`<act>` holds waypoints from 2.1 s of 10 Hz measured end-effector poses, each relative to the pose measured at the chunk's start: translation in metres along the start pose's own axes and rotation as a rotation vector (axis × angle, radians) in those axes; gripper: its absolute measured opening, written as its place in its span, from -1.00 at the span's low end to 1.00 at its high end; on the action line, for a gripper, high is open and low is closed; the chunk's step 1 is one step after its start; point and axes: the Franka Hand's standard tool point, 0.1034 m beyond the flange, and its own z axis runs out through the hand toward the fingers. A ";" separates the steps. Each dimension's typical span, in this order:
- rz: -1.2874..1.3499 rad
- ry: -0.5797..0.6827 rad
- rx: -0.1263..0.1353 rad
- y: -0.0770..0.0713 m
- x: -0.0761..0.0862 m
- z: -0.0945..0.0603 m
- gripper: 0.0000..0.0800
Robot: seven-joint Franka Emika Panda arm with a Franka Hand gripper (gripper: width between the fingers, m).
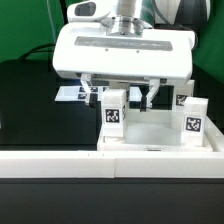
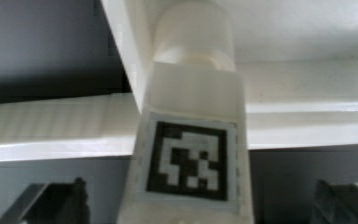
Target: Assemble square table
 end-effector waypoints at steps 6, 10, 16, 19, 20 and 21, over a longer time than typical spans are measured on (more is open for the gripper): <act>0.002 -0.065 0.009 0.011 -0.001 0.000 0.62; 0.057 -0.376 0.123 0.016 0.006 -0.017 0.62; 0.071 -0.396 0.135 0.015 0.019 -0.015 0.62; 0.161 -0.568 0.158 0.005 0.011 -0.014 0.62; 0.175 -0.587 0.164 0.003 0.010 -0.006 0.62; 0.186 -0.598 0.157 0.003 0.004 0.002 0.62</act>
Offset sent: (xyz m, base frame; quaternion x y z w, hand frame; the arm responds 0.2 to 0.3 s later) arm 0.0000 0.0000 0.0000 0.0000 0.0000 0.0000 1.0000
